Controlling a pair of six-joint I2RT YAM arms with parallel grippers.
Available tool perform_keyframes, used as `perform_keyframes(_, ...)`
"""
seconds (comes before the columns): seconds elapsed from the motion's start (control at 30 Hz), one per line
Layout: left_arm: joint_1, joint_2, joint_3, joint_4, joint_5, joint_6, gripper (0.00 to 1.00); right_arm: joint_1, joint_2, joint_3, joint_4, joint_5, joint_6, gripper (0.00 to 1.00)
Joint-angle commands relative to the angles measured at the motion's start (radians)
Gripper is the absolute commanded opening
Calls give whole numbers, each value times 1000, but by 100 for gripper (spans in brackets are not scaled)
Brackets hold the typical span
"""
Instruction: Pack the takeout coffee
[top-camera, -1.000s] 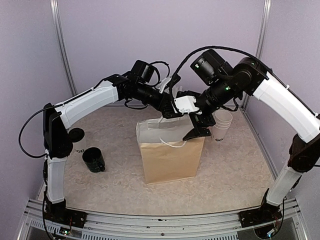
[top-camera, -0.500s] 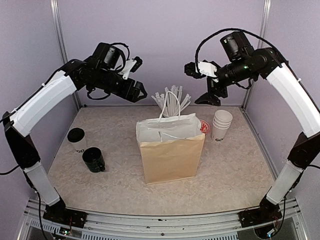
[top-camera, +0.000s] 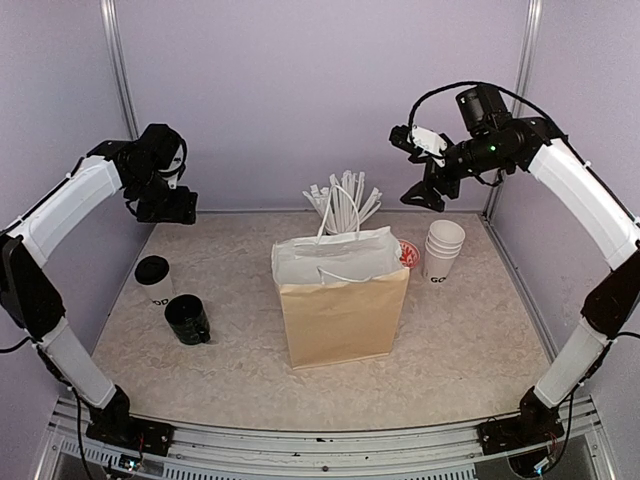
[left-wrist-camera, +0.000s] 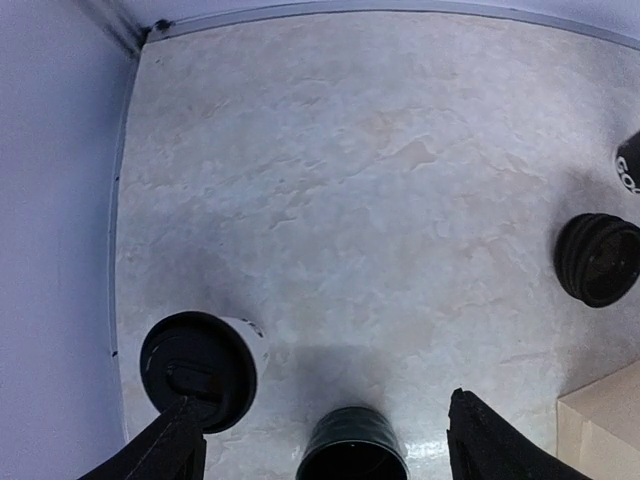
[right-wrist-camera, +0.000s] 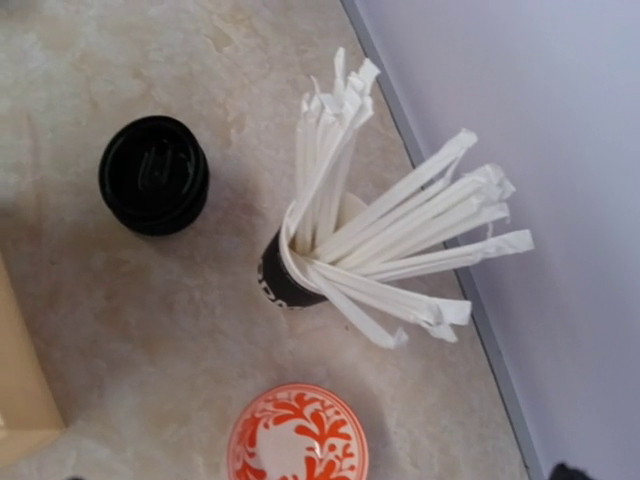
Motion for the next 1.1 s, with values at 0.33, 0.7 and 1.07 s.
perform_keyframes(0.33, 226, 32, -185, -14, 45, -42, 84, -3, -54, -46, -35, -102, 2, 98)
perform_keyframes(0.7, 291, 82, -224, 59, 160, -21, 95, -4, -46, -65, -53, -137, -1, 97)
perform_keyframes(1.07, 311, 119, -237, 62, 140, -33, 79, -3, -31, -68, -61, -149, -4, 95)
